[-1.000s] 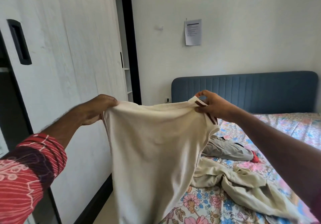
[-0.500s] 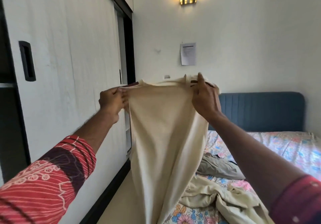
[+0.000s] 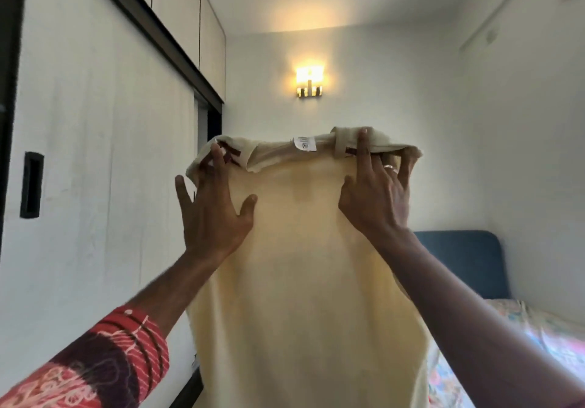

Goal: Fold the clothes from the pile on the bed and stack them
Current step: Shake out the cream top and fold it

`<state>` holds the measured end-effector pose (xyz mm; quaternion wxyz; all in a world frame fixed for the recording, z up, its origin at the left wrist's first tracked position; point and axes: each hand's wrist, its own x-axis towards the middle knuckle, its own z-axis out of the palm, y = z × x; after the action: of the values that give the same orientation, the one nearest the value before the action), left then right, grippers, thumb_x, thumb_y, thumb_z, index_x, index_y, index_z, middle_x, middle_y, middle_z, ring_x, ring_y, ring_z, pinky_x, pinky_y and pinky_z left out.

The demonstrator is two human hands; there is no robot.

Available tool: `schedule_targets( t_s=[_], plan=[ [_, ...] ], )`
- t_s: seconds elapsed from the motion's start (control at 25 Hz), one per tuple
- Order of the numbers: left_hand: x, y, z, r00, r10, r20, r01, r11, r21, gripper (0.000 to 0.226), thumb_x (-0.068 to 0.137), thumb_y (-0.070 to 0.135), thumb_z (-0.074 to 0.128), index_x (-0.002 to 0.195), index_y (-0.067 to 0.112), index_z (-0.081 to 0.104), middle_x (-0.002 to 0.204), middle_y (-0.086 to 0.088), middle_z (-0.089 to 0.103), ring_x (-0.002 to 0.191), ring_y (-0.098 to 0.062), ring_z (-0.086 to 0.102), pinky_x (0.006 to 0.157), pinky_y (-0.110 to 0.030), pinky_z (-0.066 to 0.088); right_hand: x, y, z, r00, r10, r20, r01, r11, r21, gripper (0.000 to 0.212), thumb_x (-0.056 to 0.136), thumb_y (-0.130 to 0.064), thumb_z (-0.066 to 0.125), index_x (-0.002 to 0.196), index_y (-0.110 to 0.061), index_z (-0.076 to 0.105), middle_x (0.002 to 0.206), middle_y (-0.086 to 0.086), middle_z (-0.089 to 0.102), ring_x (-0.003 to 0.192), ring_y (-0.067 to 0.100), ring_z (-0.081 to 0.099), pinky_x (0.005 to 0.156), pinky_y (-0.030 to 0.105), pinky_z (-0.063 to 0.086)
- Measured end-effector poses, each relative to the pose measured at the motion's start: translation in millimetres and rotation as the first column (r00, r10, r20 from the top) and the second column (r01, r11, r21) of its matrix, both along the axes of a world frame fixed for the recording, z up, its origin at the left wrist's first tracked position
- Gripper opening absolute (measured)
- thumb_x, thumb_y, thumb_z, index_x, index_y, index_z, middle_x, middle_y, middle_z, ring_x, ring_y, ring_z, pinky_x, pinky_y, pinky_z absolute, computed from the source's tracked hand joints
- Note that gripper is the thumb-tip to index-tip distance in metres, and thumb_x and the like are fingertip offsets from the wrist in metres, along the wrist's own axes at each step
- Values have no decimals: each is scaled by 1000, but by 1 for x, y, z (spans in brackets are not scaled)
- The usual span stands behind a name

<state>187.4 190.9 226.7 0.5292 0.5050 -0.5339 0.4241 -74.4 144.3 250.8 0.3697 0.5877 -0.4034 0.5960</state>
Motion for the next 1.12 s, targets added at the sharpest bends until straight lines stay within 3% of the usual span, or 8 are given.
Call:
schedule_targets(
  t_s=[0.2,0.36,0.48,0.64,0.8,0.96,1.04,1.12],
  plan=[
    [-35,31,58,1000,21,-12,-23,987,-159,103,90,46,62,163,20,-6,161,-5,38,146,-25,39,116,-59,22,-39,55,63,985,-133,108,149,977,-155,71,85,-24,52,154,-11,39,109,15,75,106,35,71,126,60,1],
    [-41,3,46,999,-24,-23,26,998,50,97,92,48,60,163,19,0,156,-8,43,137,-31,48,103,-53,39,-52,42,57,988,-151,39,151,988,-13,68,84,-22,53,151,-13,44,79,7,73,90,34,74,125,61,-5],
    [-39,-47,-37,994,-79,-69,100,913,396,98,94,50,61,164,22,-2,165,-10,29,144,-32,40,111,-51,37,-63,-11,-22,986,-136,-97,150,975,162,70,80,-9,52,149,-14,44,91,9,77,95,33,73,125,64,-5],
    [-41,-103,-219,971,-109,-211,235,574,784,112,91,48,65,156,39,-26,171,2,7,154,-25,22,118,-53,29,-80,-85,-217,966,-88,-244,182,899,398,75,71,5,44,144,-10,54,95,6,76,88,28,74,120,73,10],
    [-49,-129,-364,976,-45,-214,215,363,907,115,90,48,65,154,37,-30,171,6,11,153,-22,25,114,-57,31,-105,-130,-387,923,-2,-386,282,687,670,65,71,-11,69,135,-20,63,97,-5,77,90,23,75,115,79,2],
    [-49,-152,-409,980,-71,-188,201,372,906,113,93,42,65,153,35,-31,170,6,14,155,-19,19,115,-57,25,-98,-153,-426,934,-51,-353,296,661,689,24,73,-25,79,92,-22,66,75,-2,73,71,23,74,114,81,8],
    [-43,-188,-417,975,-80,-209,224,366,903,111,93,43,64,154,38,-29,170,10,11,156,-15,16,117,-59,20,-88,-185,-425,954,-25,-298,230,700,676,30,72,-18,80,99,-20,66,80,0,75,75,25,75,114,79,12],
    [-35,-223,-429,936,-78,-344,353,221,909,109,93,53,62,149,50,-31,168,15,-6,156,-14,2,121,-61,15,-90,-218,-429,960,116,-253,167,488,857,64,78,-16,72,136,-33,51,122,2,71,114,23,70,117,76,4]
  ],
)
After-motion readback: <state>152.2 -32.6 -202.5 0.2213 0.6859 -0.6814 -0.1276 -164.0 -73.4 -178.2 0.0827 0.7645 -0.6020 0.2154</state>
